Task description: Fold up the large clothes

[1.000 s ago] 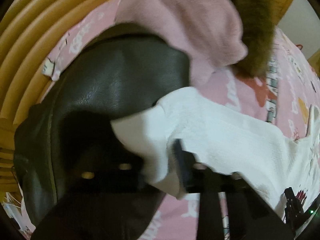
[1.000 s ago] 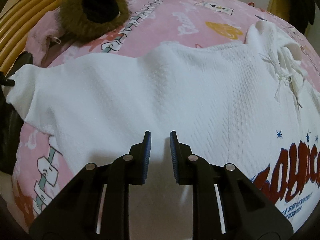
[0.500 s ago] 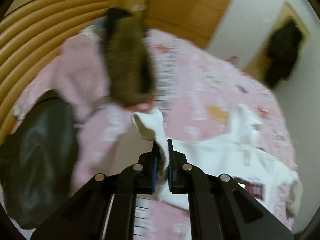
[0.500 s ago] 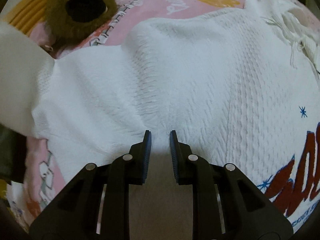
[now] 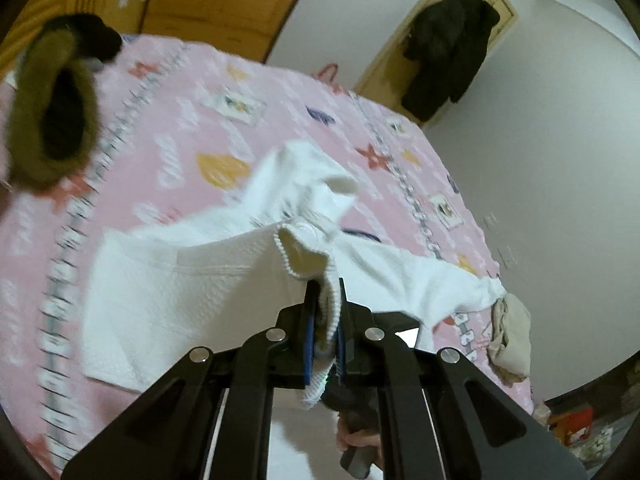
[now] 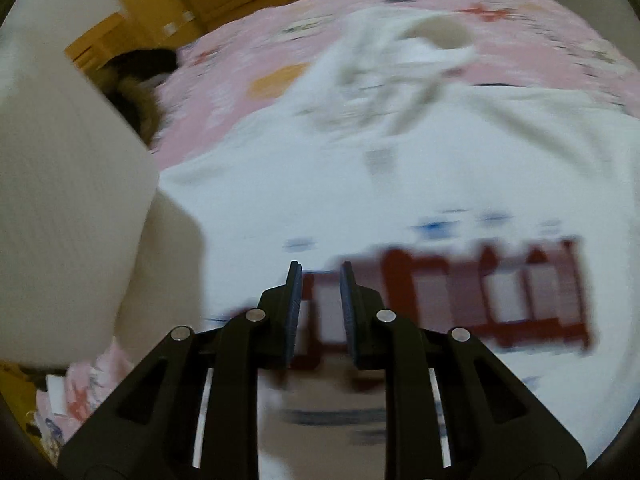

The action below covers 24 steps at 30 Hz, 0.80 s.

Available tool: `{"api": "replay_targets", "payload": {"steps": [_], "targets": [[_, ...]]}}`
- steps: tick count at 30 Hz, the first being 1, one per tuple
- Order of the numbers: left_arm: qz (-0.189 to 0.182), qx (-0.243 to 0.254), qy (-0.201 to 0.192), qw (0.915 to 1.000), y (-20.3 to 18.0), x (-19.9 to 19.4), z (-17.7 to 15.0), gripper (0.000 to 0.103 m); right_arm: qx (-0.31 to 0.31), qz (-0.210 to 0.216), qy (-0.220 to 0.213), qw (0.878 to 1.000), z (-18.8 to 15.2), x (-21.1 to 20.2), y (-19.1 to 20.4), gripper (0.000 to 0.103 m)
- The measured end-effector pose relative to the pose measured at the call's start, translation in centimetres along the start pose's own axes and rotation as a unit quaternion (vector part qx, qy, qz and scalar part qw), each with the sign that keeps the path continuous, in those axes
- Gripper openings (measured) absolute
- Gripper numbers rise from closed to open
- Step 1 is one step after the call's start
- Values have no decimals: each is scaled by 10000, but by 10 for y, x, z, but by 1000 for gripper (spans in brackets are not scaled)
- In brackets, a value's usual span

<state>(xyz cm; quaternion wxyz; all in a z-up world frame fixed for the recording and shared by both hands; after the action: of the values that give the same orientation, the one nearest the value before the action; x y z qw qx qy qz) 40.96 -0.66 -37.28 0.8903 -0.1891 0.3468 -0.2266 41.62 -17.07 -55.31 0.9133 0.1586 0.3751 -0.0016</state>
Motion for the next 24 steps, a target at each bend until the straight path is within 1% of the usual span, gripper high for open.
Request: {"api": "replay_targets", "payload": {"steps": [3, 5, 6, 7, 8, 10, 12, 14, 17, 20, 24], "targets": [[11, -241, 370, 9990, -26, 56, -45, 8, 101, -441, 34, 9990, -1, -15, -72, 19], [198, -218, 635, 9975, -34, 88, -74, 8, 93, -624, 73, 9980, -5, -25, -111, 19], [202, -199, 794, 9964, -37, 107, -90, 8, 90, -706, 88, 9974, -9, -31, -130, 19], [319, -119, 927, 9951, -39, 124, -106, 8, 98, -772, 96, 9969, -14, -37, -145, 19], [340, -75, 1044, 9939, -39, 137, -118, 8, 128, -810, 98, 9966, -18, -43, -157, 19], [543, 110, 1276, 9903, -33, 162, -147, 8, 287, -840, 86, 9960, -23, -49, -174, 19], [603, 191, 1434, 9876, -27, 176, -168, 8, 376, -851, 105, 9956, -29, -53, -183, 19], [566, 206, 1521, 9865, -27, 185, -180, 8, 430, -844, 183, 9953, -35, -54, -186, 19], [489, 418, 1521, 9863, -29, 188, -178, 11, 497, -788, 132, 9956, -34, -56, -184, 19], [392, 635, 1533, 9854, -35, 174, -174, 13, 602, -670, 86, 9959, -27, -59, -176, 20], [181, 585, 1459, 9874, -44, 152, -157, 13, 391, -537, 85, 9978, -17, -64, -150, 20]]}}
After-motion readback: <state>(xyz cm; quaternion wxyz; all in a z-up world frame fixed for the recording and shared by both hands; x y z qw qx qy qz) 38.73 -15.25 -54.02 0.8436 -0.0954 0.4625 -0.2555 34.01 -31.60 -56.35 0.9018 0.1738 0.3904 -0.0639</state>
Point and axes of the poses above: each gripper's, at about its wrist camera, not at the fingertips, and x roughly the way its jaws point, y to its left, z to its top, the point moved 5 cm from there along x, roughly the way its jaws point, and after that the axes turned 14 degrees about -y, right-handed, at the moved point
